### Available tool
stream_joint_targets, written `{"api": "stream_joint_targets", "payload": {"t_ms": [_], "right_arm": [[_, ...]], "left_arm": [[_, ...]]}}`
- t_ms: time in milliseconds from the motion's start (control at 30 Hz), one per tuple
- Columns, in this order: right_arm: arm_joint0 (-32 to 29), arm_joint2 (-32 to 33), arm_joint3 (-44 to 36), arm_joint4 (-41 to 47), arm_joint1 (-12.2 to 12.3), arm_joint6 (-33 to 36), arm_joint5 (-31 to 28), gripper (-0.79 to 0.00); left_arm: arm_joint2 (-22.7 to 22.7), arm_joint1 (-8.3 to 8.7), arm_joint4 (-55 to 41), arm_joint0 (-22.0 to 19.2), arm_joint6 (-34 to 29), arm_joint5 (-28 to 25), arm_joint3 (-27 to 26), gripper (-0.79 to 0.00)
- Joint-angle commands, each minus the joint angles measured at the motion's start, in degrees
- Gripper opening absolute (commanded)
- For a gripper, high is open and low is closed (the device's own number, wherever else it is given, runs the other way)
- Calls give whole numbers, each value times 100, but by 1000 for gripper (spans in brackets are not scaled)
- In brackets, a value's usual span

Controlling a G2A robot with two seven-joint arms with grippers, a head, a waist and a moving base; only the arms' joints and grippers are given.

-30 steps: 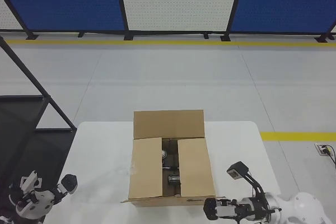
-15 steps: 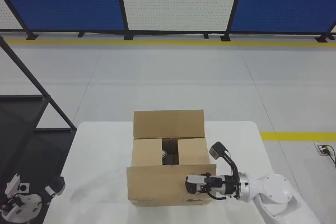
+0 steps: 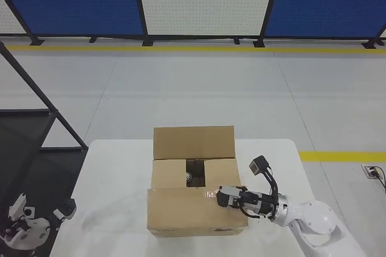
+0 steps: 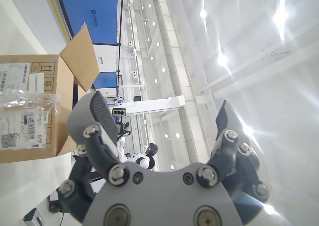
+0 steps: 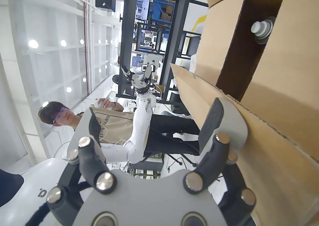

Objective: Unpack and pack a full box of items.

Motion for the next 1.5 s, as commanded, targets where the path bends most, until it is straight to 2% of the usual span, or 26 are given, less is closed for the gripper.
{"api": "stream_joint_targets", "payload": {"t_ms": [0,67,167,267,333,500,667,1167,1267,1333,1400,1467], "right_arm": [[2,14,43,5,7,95,2,0],[-14,40,63,-12,21,233,-22,0],[-84,101,46,-11,46,422,-84,0],[-162,182,8,-14,74,574,-139,0],[-217,237,-18,-14,92,649,-153,0],[-330,363,-48,8,131,785,-193,0],[-356,421,-49,94,149,862,-263,0],[-324,406,-35,111,148,871,-252,0],[-369,364,-109,191,138,835,-282,0],[-356,341,-143,230,135,845,-304,0],[-336,308,-169,258,131,873,-343,0],[-326,280,-190,264,129,887,-379,0]], "left_arm": [[6,1,18,-2,13,9,-16,0],[56,12,200,-58,138,122,-141,0],[174,59,662,-379,385,396,-139,0],[326,128,1134,-896,512,745,24,0],[442,174,1207,-1308,484,1100,153,0],[735,321,2160,-2199,333,1627,366,0],[1211,437,2953,-3040,47,2004,954,0],[1211,437,2953,-3040,47,2004,954,0],[1355,442,2949,-3076,-29,2014,1021,0],[1649,496,3402,-3386,-428,2173,1309,0],[1867,527,3566,-3886,-663,2154,1885,0],[2142,546,3814,-4377,-892,1912,2376,0]]}}
